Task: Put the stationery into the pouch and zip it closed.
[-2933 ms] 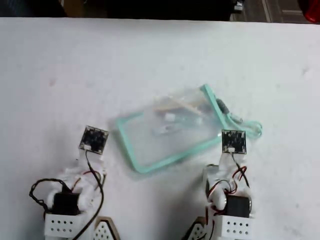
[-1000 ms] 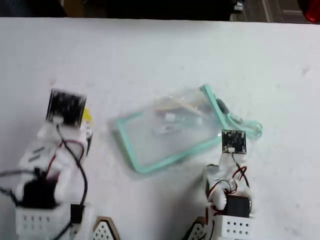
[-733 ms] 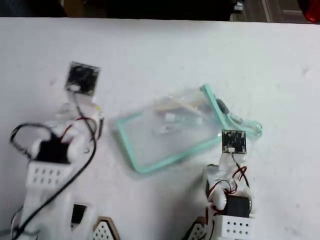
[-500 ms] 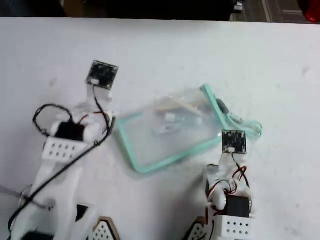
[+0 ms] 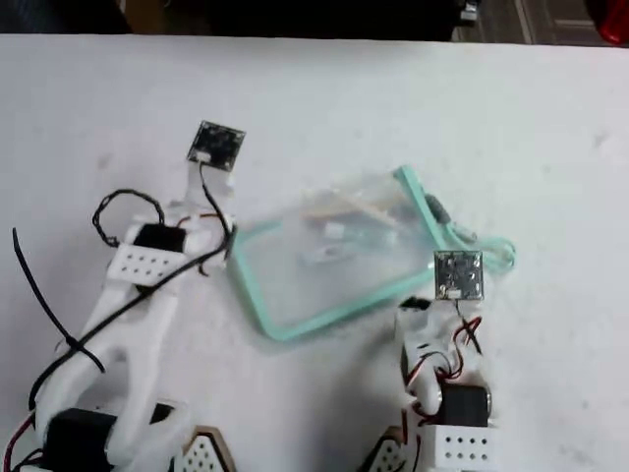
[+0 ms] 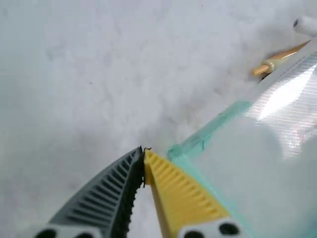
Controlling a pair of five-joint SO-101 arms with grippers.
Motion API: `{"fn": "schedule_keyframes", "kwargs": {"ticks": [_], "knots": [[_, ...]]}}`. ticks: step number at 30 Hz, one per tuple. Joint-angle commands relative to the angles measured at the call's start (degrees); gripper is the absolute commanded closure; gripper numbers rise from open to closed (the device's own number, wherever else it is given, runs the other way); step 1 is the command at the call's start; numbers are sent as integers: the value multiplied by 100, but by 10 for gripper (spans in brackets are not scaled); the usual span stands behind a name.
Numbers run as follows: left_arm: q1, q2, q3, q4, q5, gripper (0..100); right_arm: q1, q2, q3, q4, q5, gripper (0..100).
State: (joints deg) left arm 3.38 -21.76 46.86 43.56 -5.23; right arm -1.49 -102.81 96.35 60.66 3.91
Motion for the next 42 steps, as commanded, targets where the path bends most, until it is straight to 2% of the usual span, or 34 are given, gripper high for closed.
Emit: {"fn": "schedule_keyframes", "kwargs": {"ticks": [1, 3, 7, 9, 12, 15, 17, 23, 33, 37, 42], "knots": [[40, -22, -255, 18, 35, 976, -48, -31, 53, -734, 26, 977], [40, -31, -246, 141, 53, 950, -40, -31, 53, -1103, 501, 977], [57, -31, -237, 229, 141, 836, 4, -31, 53, -1710, 2110, 977], [-31, -31, -255, 229, 387, 830, 75, -31, 53, -2053, 2734, 977], [-215, -31, -273, 211, 545, 828, 75, -31, 53, -2765, 3174, 978], [-277, -31, -281, 211, 545, 828, 22, -31, 53, -3556, 3121, 981], [-268, -31, -281, 220, 545, 828, -189, -31, 53, -3723, 3112, 981], [-268, -31, -281, 202, 519, 830, -927, -22, 53, -2888, 2593, 981], [-233, -40, -281, 185, 510, 831, -980, 22, -167, -2325, 1978, 981], [-224, -40, -281, 185, 510, 831, -980, 22, -651, -1719, 1873, 981], [-215, -84, -281, 220, 510, 831, -980, 92, -914, -1552, 1873, 978]]}}
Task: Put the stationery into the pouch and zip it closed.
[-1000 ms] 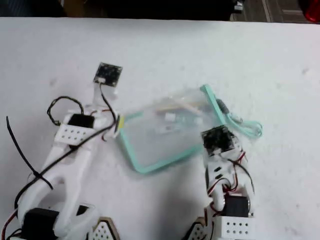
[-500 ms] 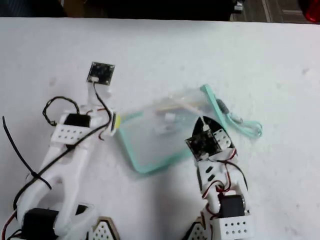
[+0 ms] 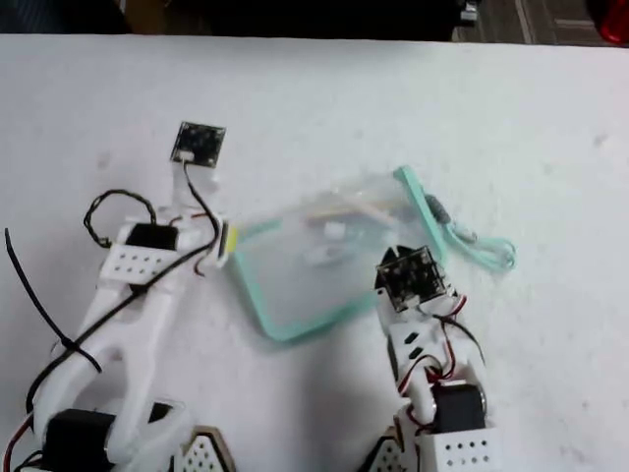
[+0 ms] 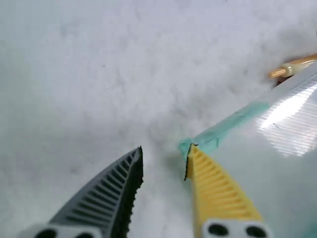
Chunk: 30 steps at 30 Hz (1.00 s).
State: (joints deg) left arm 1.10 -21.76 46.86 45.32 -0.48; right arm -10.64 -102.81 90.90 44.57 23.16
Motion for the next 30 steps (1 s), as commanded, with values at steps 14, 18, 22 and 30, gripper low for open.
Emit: {"fn": "schedule_keyframes", "kwargs": {"ticks": [14, 18, 22, 30], "knots": [[268, -1868, 923, -431, -246, 831, -75, 4365, -2778, 418, -44, 980], [268, -1877, 923, -431, -246, 831, -31, 4409, -2971, 418, -9, 981], [242, -1912, 923, -431, -255, 831, 330, 4321, -3411, 303, 132, 982], [180, -1912, 949, -422, -255, 831, 1024, 6774, -5987, 1262, -457, 982]]}}
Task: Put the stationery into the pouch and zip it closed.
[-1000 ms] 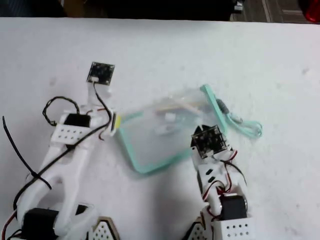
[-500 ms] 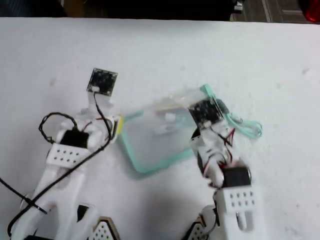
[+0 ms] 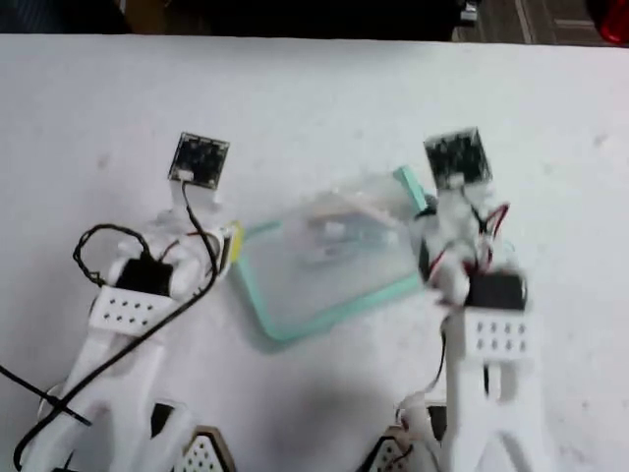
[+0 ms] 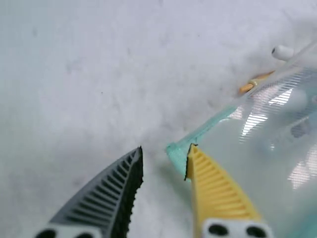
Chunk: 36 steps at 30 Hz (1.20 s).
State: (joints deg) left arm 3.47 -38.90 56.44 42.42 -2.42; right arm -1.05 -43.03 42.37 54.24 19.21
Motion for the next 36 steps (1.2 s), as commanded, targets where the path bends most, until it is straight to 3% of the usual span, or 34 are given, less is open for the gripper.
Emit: {"fn": "schedule_keyframes", "kwargs": {"ticks": [1, 16, 28, 33, 36], "knots": [[-57, -198, -9, -132, -62, 831, 92, 1095, -1442, 365, -62, 982], [-13, -163, 0, -114, -35, 831, 611, 4681, -3262, 312, -97, 982], [-4, -154, 0, -141, -53, 831, 418, 5534, -3200, 215, -44, 982], [-4, -154, 0, -141, -53, 831, -180, 5174, -2831, 488, 536, 981], [-4, -154, 0, -141, -53, 831, -127, 4681, -2760, 470, 624, 981]]}}
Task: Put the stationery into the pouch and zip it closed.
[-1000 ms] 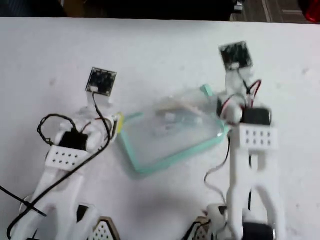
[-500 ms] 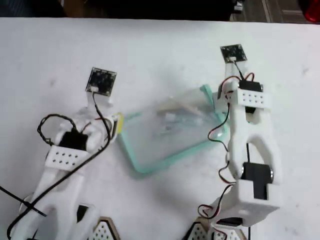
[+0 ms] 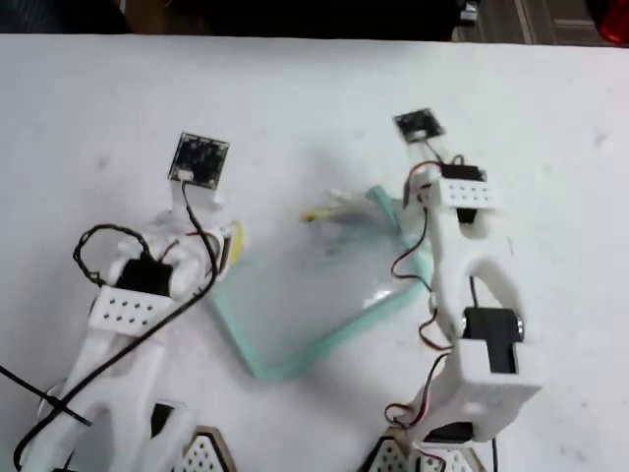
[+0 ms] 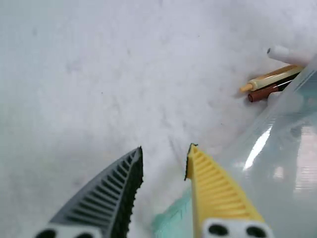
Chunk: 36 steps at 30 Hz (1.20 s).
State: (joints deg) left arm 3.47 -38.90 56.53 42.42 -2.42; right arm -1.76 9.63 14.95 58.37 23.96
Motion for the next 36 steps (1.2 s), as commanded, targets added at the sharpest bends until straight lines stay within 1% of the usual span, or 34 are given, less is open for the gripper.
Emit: {"fn": "schedule_keyframes", "kwargs": {"ticks": [1, 5, 7, 10, 12, 17, 21, 29, 31, 34, 36], "knots": [[-4, -154, -9, -141, -53, 831, 22, -743, -18, 57, 149, 980], [-4, -154, -9, -141, -53, 831, 127, -1033, 9, -101, 158, 968], [-4, -154, -9, -141, -53, 831, 119, -945, 9, -171, 237, 916], [-4, -154, -9, -141, -53, 831, 110, -681, -18, -180, 765, 800], [-4, -154, -9, -141, -53, 831, 110, -514, -18, -171, 1064, 763], [-4, -154, -9, -141, -53, 831, 198, -180, -26, -180, 1389, 810], [-4, -154, -9, -141, -53, 831, 189, 31, -35, -224, 1530, 808], [-4, -154, -9, -141, -53, 831, 145, 602, -26, -1033, 1512, 812], [-4, -154, -9, -141, -53, 831, 127, 602, -26, -1121, 1486, 853], [-4, -154, -9, -141, -53, 831, 127, 409, -35, -1244, 1477, 992], [-4, -154, -9, -141, -53, 831, 127, 171, -26, -1209, 1477, 955]]}}
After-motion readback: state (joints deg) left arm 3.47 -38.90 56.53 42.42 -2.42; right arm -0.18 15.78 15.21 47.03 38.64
